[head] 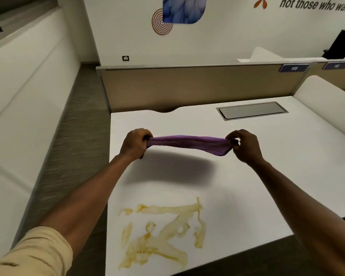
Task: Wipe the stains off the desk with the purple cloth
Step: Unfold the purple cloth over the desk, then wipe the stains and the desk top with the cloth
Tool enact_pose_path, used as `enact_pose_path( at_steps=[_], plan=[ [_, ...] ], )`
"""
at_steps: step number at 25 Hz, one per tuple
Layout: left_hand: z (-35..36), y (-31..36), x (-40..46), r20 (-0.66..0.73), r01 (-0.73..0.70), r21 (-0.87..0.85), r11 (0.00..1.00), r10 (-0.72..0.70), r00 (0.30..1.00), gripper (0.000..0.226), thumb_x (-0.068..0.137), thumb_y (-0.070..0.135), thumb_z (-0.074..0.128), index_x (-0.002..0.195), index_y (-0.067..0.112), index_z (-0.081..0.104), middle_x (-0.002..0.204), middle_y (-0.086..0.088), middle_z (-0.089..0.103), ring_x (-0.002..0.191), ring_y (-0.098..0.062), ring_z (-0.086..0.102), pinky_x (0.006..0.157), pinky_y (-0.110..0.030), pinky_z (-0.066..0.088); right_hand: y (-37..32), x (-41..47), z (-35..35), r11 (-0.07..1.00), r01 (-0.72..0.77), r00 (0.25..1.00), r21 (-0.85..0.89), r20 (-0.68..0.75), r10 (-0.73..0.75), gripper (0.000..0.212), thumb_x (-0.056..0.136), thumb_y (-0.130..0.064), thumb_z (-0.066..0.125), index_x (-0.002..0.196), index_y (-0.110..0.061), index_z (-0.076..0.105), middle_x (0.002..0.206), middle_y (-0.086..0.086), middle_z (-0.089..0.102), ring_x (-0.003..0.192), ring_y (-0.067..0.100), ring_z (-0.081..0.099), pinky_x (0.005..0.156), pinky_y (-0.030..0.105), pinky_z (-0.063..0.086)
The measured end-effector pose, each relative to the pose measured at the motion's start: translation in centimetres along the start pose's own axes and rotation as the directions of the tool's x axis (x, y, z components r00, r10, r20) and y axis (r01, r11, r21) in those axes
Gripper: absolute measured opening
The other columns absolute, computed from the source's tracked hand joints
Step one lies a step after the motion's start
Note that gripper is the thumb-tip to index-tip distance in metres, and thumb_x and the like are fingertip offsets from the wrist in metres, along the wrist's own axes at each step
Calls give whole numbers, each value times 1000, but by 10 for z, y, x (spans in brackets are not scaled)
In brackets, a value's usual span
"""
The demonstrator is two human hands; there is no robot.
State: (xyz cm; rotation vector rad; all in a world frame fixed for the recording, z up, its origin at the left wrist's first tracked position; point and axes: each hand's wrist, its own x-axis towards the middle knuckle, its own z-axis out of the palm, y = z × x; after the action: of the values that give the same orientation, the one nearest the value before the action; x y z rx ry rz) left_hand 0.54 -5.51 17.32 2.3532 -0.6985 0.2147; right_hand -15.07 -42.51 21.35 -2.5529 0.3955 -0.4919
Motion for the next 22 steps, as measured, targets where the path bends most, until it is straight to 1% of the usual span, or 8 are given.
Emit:
enact_pose_path(
  at_steps=[3, 7, 10, 14, 17, 18, 20, 22],
  plan=[
    [36, -24, -53, 149, -58, 81, 995, 45, 988, 22, 81, -1, 69, 92, 15, 78, 91, -5, 77, 85, -27, 70, 77, -35, 58, 33, -60, 26, 1000, 4, 996, 5, 92, -5, 31, 78, 9, 69, 85, -21, 77, 88, 5, 71, 79, 27, 68, 72, 41, 54],
    [68, -50, -99, 329, -74, 166, 983, 15, 944, 32, 70, -7, 70, 87, 19, 77, 88, 0, 75, 87, -27, 72, 81, -38, 56, 64, -125, 57, 999, 19, 931, -48, 365, 0, 32, 81, 6, 70, 87, -25, 77, 88, -4, 70, 80, 22, 70, 73, 41, 57],
    [72, -54, -107, 320, -57, 189, 980, -6, 947, 34, 71, -9, 67, 89, 19, 76, 91, -1, 72, 90, -28, 69, 80, -38, 55, 76, -149, 61, 995, 62, 900, -74, 435, -24, 24, 86, -3, 72, 93, -26, 76, 92, -5, 72, 82, 17, 69, 75, 41, 58],
    [73, -38, -104, 257, -77, 263, 962, 7, 966, 29, 72, -9, 66, 84, 15, 75, 88, -3, 71, 95, -31, 63, 73, -34, 50, 74, -170, 53, 980, 144, 848, -139, 528, -49, 23, 90, -10, 69, 102, -29, 74, 98, -8, 71, 89, 12, 68, 76, 30, 55],
    [81, -33, -109, 234, -119, 276, 954, 53, 971, 28, 67, -9, 70, 78, 17, 73, 87, 0, 69, 99, -29, 61, 75, -31, 42, 67, -188, 48, 965, 190, 765, -182, 643, -29, 21, 93, -19, 64, 107, -33, 71, 99, -9, 69, 90, 11, 64, 77, 26, 51],
    [85, -33, -114, 252, -95, 252, 963, 29, 967, 31, 66, -10, 68, 78, 18, 74, 89, 1, 70, 98, -28, 63, 74, -30, 43, 63, -194, 46, 961, 201, 729, -189, 684, -19, 19, 93, -22, 63, 106, -34, 69, 98, -10, 69, 89, 11, 64, 77, 26, 51],
    [90, -36, -121, 282, 46, 144, 989, -85, 955, 34, 71, -9, 64, 82, 21, 74, 94, 2, 72, 94, -26, 67, 72, -28, 48, 55, -205, 42, 963, 200, 658, -178, 753, 3, 18, 90, -28, 62, 106, -34, 69, 93, -13, 69, 85, 7, 64, 78, 26, 52],
    [90, -43, -121, 303, 149, 20, 989, -148, 942, 31, 79, -4, 64, 89, 23, 75, 101, 4, 73, 97, -23, 69, 76, -30, 52, 45, -209, 43, 977, 172, 606, -128, 795, -2, 18, 90, -32, 64, 106, -32, 72, 90, -15, 70, 81, 2, 66, 79, 23, 55]
  ],
)
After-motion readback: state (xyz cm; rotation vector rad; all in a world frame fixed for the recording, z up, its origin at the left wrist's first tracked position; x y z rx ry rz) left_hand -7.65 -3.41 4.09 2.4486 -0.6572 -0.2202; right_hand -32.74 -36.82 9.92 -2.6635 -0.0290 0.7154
